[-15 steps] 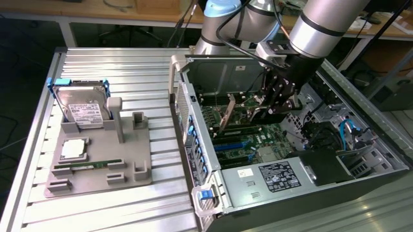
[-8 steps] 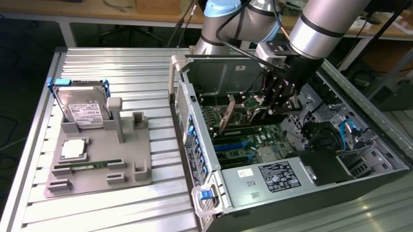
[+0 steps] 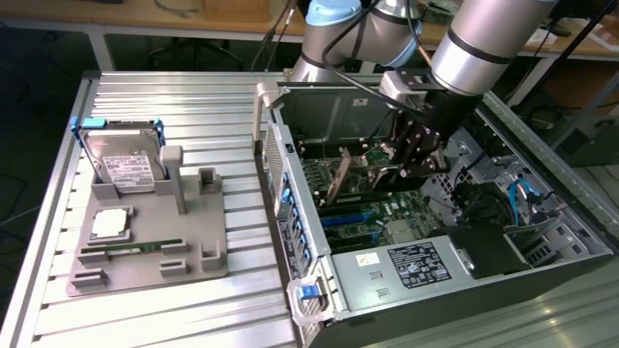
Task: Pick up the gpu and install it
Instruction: 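Insert the gpu into the slot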
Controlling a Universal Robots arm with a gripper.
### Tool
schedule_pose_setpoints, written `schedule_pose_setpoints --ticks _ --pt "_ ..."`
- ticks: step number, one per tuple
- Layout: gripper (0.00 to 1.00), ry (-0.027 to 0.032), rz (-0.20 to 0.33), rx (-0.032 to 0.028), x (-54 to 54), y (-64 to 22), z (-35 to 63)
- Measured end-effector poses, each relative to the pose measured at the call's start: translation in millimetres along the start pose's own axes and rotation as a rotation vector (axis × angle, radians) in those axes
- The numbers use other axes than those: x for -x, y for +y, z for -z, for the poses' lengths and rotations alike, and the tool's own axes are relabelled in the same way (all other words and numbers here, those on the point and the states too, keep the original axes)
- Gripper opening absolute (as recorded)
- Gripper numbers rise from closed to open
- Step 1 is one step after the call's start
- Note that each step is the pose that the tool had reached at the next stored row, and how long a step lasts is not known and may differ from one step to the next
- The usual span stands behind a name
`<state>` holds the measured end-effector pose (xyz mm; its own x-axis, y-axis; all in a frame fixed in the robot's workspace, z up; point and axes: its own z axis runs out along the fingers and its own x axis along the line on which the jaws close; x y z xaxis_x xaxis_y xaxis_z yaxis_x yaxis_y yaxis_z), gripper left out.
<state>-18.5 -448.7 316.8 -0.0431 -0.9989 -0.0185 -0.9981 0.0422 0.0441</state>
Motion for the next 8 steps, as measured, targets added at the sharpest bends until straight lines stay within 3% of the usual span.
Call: schedule_pose_setpoints --ticks 8 --pt "0.27 -0.0002 0.001 -0.0004 -6.7 2.6 -6.6"
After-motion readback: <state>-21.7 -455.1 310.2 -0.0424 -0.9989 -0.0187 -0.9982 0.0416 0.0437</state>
